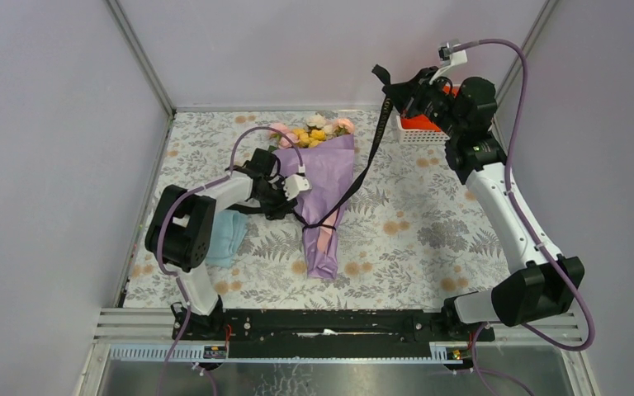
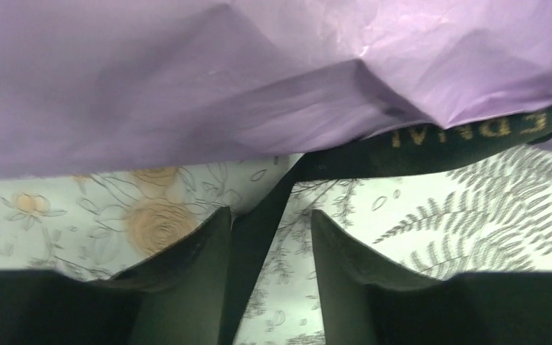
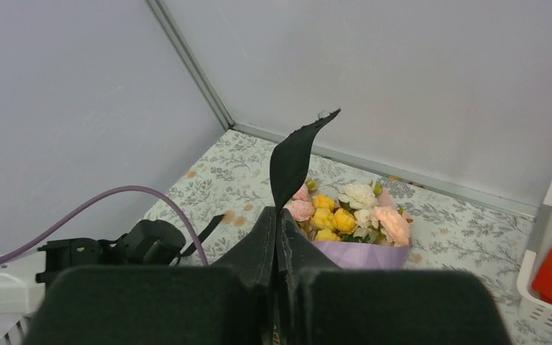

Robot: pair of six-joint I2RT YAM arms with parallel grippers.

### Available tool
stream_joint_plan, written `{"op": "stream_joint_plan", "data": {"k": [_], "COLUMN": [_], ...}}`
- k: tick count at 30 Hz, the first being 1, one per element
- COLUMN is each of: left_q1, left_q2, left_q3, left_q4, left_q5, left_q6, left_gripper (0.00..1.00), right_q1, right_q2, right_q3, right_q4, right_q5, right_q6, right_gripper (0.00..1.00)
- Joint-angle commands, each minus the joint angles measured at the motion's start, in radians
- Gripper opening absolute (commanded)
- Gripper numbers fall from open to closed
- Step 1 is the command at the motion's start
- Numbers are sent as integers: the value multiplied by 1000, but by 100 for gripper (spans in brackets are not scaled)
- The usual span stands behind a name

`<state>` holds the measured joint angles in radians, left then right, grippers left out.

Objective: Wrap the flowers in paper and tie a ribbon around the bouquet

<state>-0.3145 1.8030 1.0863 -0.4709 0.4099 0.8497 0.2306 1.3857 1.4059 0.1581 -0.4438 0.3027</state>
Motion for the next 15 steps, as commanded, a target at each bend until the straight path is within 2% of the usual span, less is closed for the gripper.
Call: {"op": "stream_joint_plan", "data": {"k": [1, 3, 9, 15], "left_q1": [-8, -6, 37, 110], "left_q2": [-37, -57, -105, -185], "left_q3": [-70, -93, -151, -291], "left_q4": [26, 29, 103, 162], "left_q5": [23, -1, -225, -287], "left_q6": [-11, -20, -135, -143], "left_gripper": [32, 2, 0, 0], "right_q1": [-43, -85, -261, -481], "right_q2": [-43, -57, -153, -290], "right_q3": [-38, -76, -292, -629], "right_q4": [40, 62, 83, 178], "right_q5": [49, 66, 244, 360], "right_q6": [18, 57, 190, 351], "right_gripper": [0, 0, 0, 0]}}
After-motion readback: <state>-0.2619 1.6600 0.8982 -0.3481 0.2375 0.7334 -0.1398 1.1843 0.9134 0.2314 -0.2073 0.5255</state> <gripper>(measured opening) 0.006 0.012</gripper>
